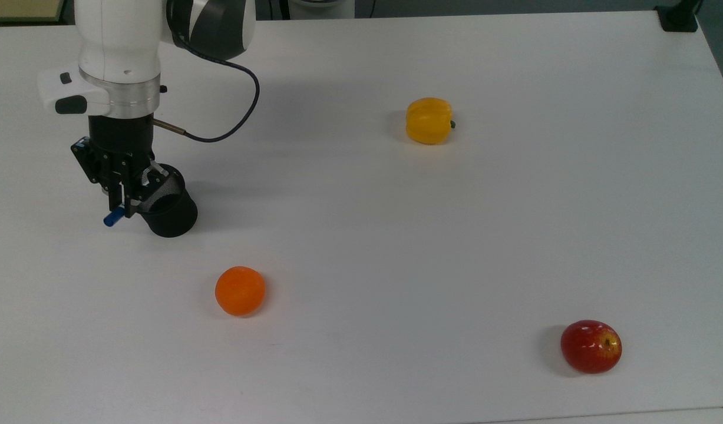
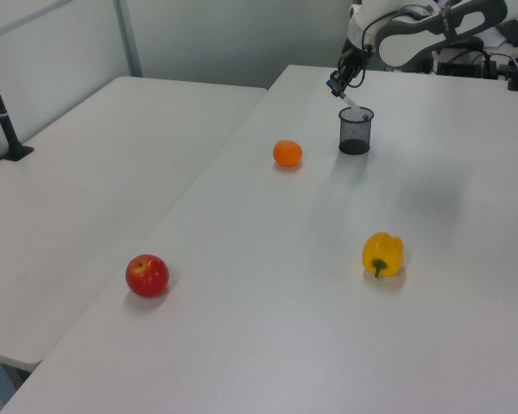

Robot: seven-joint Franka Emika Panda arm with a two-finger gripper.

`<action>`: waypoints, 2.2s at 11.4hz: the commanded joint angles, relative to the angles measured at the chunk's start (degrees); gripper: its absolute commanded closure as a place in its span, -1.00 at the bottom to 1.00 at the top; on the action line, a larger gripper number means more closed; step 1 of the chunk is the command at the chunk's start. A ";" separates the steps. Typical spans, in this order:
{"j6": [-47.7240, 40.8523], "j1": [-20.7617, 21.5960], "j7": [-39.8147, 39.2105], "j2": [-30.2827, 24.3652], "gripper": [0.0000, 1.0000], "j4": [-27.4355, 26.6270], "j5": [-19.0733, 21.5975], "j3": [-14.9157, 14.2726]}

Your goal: Place marker

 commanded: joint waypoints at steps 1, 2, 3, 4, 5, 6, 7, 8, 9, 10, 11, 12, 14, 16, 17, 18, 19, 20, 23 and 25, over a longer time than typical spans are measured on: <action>1.26 0.58 2.45 -0.79 -0.99 -1.45 -1.29 -0.33; 1.17 0.75 2.80 -0.79 -1.00 -1.45 -1.29 -0.33; 1.08 0.84 2.80 -0.79 -1.00 -1.45 -1.29 -0.24; 0.99 0.93 2.80 -0.88 -1.00 -1.45 -1.29 -0.15; 0.90 1.02 2.98 -1.05 -1.00 -1.36 -1.29 0.11; 0.56 1.19 2.98 -1.49 -1.00 -1.36 -1.29 0.37; 0.38 2.24 2.98 -1.93 -1.00 -1.36 -1.29 0.37; -1.45 3.82 2.89 -2.71 -1.00 -1.10 -1.29 0.37; -4.86 5.57 2.80 -3.94 -1.00 -1.01 -1.38 0.37; -7.94 7.50 2.71 -5.34 -1.00 -0.92 -1.38 0.37; -12.06 9.70 2.54 -6.84 -1.00 -0.92 -1.38 0.37; -16.80 11.89 2.36 -8.24 -1.00 -0.92 -1.21 0.46; -25.94 16.03 1.75 -10.62 -1.00 -0.92 -0.60 0.64; -35.70 17.89 -2.88 -13.52 -1.00 -0.92 1.15 1.34; -39.84 18.07 -5.00 -15.62 -1.00 -1.27 2.99 2.04; -43.62 18.16 -6.76 -17.73 -1.00 -1.53 3.97 1.96; -47.05 18.07 -7.47 -19.40 -1.00 -1.54 4.41 2.04; -49.96 17.98 -7.31 -21.16 -1.00 -1.88 4.42 2.04; -51.74 15.44 -7.74 -27.67 -1.00 -6.01 4.68 2.04; -51.83 15.34 -7.31 -27.59 -1.00 -5.40 5.21 2.04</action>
